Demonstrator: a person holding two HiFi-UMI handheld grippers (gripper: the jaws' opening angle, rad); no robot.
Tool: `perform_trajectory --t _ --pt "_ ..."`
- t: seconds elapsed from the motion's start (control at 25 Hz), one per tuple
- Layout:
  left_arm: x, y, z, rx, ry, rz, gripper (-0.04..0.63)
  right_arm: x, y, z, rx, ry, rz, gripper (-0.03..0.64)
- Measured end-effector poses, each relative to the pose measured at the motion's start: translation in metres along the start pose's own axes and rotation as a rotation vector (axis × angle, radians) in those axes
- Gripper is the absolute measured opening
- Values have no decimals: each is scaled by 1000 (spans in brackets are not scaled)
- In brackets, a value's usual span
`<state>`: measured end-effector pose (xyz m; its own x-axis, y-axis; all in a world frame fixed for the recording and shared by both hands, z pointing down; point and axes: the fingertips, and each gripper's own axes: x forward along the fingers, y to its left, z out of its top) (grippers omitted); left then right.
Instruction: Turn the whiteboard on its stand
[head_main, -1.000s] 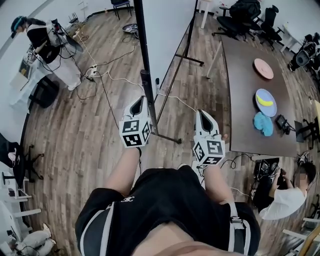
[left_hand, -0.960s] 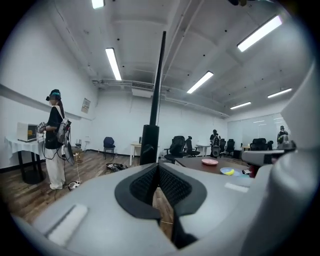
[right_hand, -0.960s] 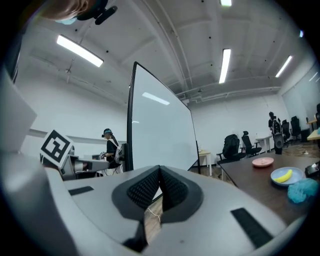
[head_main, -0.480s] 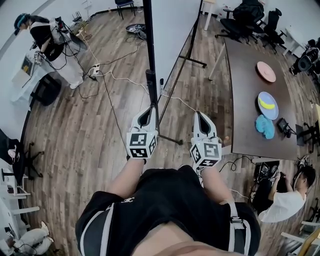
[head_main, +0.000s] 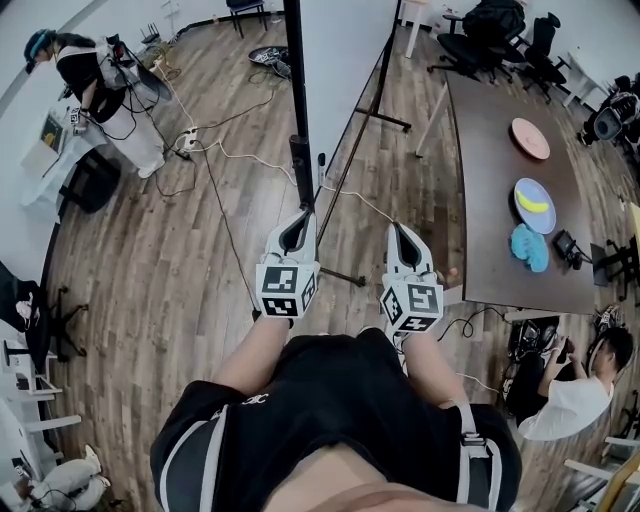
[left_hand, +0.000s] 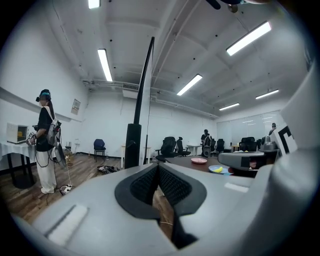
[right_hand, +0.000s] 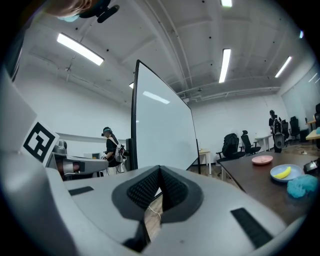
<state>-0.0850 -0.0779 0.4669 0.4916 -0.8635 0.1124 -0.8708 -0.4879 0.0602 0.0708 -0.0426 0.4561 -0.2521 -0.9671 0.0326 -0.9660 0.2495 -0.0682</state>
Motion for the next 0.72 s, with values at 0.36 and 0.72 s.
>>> perform_trajectory --t 0.36,0.72 --pt "-4 -3 -3 4 12 -13 9 -3 3 -4 -3 15 3 6" --pt "-13 1 -5 3 13 -13 9 -5 12 -5 -6 12 8 6"
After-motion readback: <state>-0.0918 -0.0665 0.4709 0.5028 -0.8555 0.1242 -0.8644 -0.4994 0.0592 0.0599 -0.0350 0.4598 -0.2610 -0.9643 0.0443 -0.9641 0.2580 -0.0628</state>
